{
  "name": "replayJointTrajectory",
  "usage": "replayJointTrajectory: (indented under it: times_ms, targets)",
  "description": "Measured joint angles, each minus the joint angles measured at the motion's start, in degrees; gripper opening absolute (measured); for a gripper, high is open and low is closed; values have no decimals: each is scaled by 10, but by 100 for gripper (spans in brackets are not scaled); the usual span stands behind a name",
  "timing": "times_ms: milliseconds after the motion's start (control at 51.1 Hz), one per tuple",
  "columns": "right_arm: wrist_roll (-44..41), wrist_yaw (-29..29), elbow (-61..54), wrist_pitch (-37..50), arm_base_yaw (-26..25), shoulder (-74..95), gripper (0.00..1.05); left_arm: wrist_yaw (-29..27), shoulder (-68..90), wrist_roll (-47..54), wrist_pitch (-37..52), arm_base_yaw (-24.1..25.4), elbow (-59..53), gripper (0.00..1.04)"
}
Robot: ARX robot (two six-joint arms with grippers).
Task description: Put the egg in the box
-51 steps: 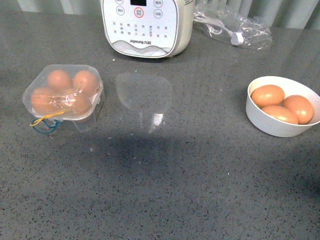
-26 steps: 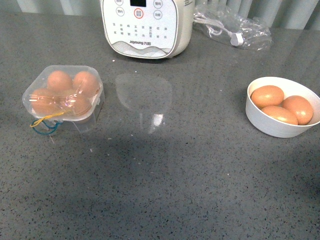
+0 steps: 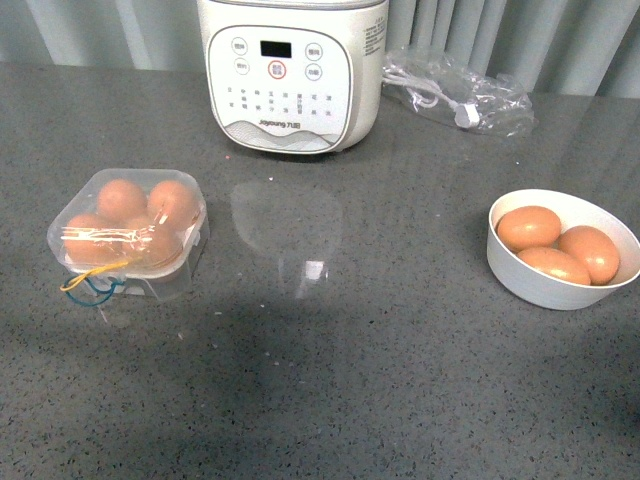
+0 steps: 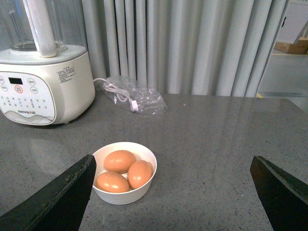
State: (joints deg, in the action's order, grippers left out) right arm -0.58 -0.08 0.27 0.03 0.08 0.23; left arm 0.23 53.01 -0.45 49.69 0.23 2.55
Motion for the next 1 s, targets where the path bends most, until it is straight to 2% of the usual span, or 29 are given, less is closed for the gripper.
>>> replayJointTrajectory:
  times_ms: [607, 998]
  targets:
    - [0, 0, 0, 0, 0, 0, 97, -3, -242, 0, -212, -1, -10, 4]
    - [0, 0, 0, 0, 0, 0, 97, -3, -339, 0, -304, -1, -10, 4]
